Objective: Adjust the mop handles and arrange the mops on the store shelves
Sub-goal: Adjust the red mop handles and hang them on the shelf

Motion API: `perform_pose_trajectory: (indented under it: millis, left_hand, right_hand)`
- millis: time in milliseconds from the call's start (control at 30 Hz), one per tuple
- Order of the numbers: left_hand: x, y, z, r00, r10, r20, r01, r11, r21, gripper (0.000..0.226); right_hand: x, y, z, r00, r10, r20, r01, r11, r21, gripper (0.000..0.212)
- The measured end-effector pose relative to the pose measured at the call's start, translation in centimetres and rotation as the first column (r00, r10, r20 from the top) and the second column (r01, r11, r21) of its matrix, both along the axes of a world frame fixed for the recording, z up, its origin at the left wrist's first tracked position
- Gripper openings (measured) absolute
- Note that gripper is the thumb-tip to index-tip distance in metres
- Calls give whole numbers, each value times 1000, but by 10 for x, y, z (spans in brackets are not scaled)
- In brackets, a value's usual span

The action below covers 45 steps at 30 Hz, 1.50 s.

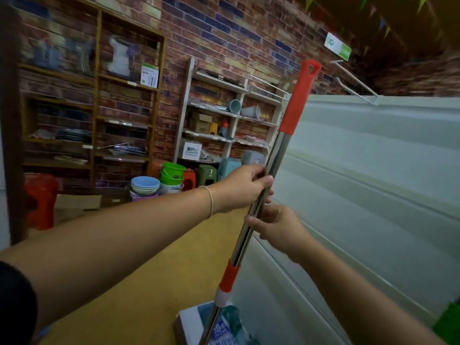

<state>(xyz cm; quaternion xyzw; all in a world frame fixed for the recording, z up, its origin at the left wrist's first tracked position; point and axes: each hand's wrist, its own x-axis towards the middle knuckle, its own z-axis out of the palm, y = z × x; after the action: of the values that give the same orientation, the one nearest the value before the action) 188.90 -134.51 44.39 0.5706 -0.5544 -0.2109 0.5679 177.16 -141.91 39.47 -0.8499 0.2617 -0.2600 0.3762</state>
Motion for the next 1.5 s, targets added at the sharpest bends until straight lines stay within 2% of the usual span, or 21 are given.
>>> perform_pose_trajectory:
  millis: [133, 200, 267, 400, 467, 600, 700, 967, 1500]
  left_hand:
    - [12, -43, 5, 999, -28, 25, 27, 999, 32, 15]
    - [17, -63, 13, 997, -64, 40, 62, 997, 42, 16]
    - [21, -81, 21, 991, -118, 63, 115, 992, 57, 15]
    - [23, -112, 31, 973, -226, 36, 223, 972, 74, 17]
    - [24, -127, 32, 964, -262, 43, 258, 963, 83, 14]
    - [30, -153, 33, 950, -311, 33, 307, 947, 89, 15]
    - [41, -169, 39, 929, -369, 31, 363, 925, 114, 18]
    - [75, -220, 62, 845, -534, 28, 529, 842, 101, 30]
    - [112, -331, 91, 676, -721, 151, 707, 693, 142, 29]
  right_hand:
    - [-2, -44, 36, 975, -37, -218, 33, 999, -24, 19]
    - [-8, -65, 60, 970, -27, -242, 28, 1000, 1, 16]
    - [-14, -85, 87, 986, -34, -163, 37, 999, 16, 18]
    - [-21, -109, 132, 987, -31, 155, 19, 997, 77, 16]
    - [-17, -116, 141, 974, -54, 222, 46, 998, 44, 18]
    - [6, -131, 140, 933, -255, 253, 290, 951, -112, 18]
    - [17, -139, 136, 895, -334, 296, 395, 902, -177, 20]
    - [49, -167, 149, 811, -398, 428, 524, 819, -232, 16]
    - [96, -230, 166, 637, -598, 486, 752, 622, -220, 17]
